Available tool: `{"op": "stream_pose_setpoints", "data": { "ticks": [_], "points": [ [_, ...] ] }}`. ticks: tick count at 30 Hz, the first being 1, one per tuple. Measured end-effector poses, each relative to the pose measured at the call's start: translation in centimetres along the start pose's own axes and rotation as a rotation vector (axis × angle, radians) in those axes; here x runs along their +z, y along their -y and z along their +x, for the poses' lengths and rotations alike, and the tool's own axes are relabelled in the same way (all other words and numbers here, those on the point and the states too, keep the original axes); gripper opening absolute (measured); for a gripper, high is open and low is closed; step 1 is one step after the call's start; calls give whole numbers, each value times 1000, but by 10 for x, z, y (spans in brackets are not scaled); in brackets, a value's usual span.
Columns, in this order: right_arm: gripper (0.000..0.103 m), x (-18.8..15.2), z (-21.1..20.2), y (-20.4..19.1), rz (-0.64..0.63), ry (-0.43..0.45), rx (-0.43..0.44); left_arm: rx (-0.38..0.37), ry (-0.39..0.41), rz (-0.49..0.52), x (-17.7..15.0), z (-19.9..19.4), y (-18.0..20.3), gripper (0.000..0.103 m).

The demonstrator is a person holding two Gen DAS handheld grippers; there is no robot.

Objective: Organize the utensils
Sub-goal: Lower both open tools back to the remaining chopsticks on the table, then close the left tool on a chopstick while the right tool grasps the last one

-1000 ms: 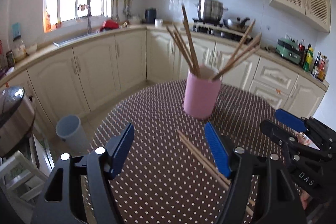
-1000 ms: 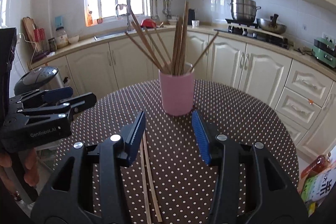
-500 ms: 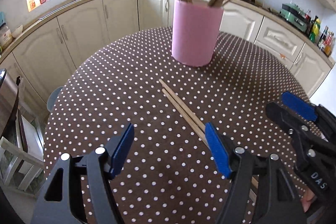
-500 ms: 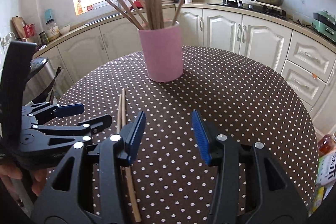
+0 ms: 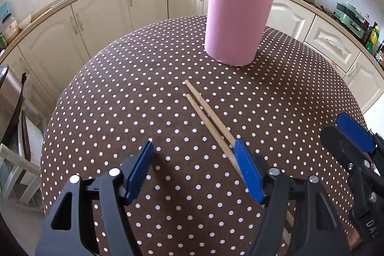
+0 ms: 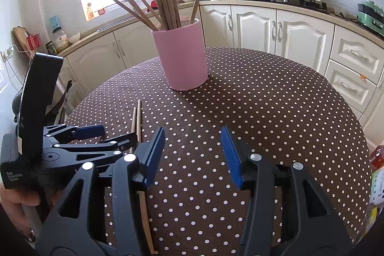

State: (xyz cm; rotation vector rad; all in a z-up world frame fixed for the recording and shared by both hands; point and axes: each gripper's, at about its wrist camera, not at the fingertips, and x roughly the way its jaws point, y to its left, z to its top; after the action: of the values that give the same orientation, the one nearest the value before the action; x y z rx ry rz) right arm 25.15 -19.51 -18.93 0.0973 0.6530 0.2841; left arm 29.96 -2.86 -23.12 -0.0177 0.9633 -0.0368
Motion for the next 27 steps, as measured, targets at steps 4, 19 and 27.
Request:
{"op": "stream_pose_setpoints", "data": {
  "ticks": [4, 19, 27],
  "points": [
    [50, 0, 0, 3, 11, -2, 6, 6, -14, -8, 0, -4, -2, 69],
    [51, 0, 3, 8, 20, -20, 12, 0, -29, 27, 10, -2, -8, 11],
    [51, 1, 15, -7, -28, -75, 11, -49, -14, 2, 16, -6, -35, 6]
  ]
}}
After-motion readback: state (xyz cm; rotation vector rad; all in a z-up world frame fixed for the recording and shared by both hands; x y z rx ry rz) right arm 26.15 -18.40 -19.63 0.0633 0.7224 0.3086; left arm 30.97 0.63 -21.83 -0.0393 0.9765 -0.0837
